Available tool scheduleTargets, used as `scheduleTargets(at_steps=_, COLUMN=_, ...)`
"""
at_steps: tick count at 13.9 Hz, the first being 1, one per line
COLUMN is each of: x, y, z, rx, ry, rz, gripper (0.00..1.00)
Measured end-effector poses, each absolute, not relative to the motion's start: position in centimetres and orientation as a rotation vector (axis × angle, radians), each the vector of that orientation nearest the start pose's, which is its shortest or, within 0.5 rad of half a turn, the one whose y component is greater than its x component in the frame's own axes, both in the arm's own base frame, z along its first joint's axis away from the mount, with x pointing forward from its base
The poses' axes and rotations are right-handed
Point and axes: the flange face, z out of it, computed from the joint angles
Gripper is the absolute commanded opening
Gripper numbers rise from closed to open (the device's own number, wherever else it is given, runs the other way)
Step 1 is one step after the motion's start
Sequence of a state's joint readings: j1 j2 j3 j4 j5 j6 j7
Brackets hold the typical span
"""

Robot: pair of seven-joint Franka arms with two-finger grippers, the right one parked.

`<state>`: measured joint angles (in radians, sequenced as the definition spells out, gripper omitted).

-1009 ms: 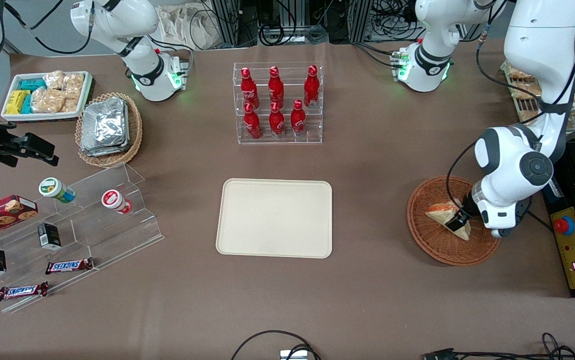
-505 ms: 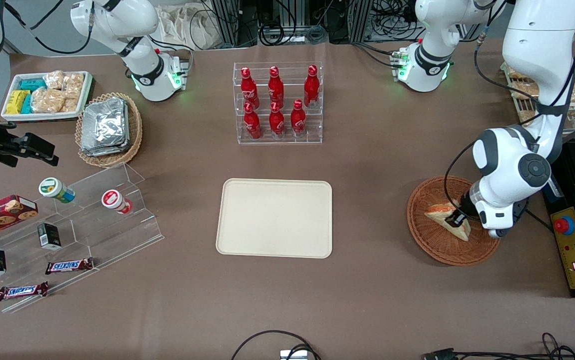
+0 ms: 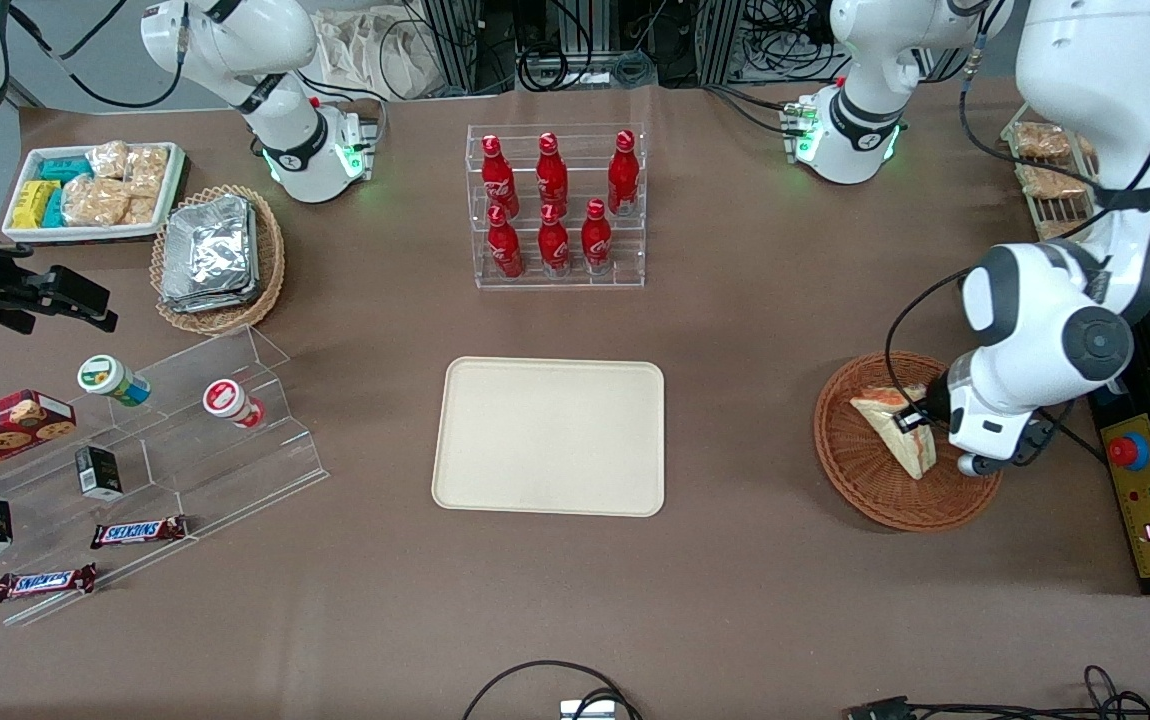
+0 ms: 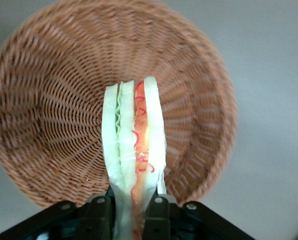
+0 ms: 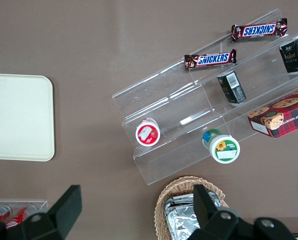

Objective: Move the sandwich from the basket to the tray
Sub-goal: 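Carry the held sandwich over to the cream tray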

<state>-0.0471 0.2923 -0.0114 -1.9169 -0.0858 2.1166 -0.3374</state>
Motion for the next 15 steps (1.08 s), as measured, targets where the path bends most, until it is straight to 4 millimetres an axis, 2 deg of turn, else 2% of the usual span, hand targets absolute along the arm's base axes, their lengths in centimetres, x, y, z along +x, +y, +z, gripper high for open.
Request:
scheduleTargets(at_steps=4, x=62.5, y=-8.3, z=44.7, rx=-3.207, ry=-0.112, rz=0.135, gripper=0.00)
scheduleTargets(at_steps=8, x=61.5, y=-14.1, z=51.9, rx=-3.201, ry=0.215, rz=0.104, gripper=0.00)
scheduleTargets(at_steps=10, x=60.1, y=-18.6, z=55.2, rx=-3.185, ry=0.341, rz=0.091, gripper=0.00)
scheduleTargets(at_steps=12, x=58.0, y=-24.2, z=57.0, rx=-3.185, ry=0.378, rz=0.079, gripper=0.00)
scheduleTargets(at_steps=13, x=56.8, y=-27.1, z=56.9, rx=-3.177, ry=0.353, rz=0.082, gripper=0.00)
scheduleTargets(at_steps=15, x=55.0, y=-32.9, z=54.8, rx=-3.136, ry=0.305, rz=0.066, gripper=0.00)
